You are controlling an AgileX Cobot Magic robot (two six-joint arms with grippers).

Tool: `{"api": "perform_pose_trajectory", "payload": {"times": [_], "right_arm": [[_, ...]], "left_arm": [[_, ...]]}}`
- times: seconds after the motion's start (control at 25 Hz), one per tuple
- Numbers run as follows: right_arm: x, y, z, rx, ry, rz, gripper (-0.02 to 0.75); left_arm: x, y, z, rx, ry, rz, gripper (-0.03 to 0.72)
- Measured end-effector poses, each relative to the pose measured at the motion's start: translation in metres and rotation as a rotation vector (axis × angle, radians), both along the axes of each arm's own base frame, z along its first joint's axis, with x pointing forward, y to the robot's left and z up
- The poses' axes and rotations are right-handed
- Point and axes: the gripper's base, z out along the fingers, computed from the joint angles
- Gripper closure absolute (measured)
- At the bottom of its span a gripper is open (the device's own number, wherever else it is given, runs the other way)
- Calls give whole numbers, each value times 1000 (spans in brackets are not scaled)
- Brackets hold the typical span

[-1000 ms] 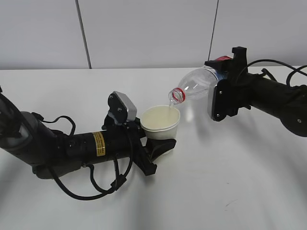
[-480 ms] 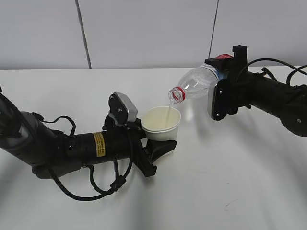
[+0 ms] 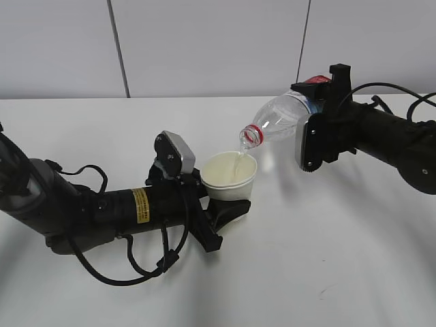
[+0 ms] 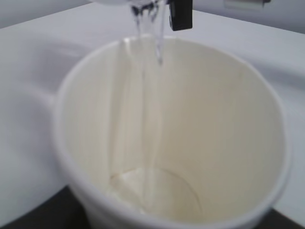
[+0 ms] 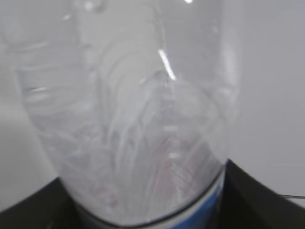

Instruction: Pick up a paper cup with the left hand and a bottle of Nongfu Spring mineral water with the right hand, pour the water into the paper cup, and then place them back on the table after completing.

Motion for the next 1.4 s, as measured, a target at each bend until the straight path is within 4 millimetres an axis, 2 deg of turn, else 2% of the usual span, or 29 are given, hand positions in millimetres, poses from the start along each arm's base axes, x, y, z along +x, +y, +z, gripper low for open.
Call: {"api": "perform_pose_trajectory", "payload": {"times": [1.4], "right_arm": [[0,1,3,-11,-39,9,307]], "left_arm": [[0,1,-2,20,6,2,307]]}}
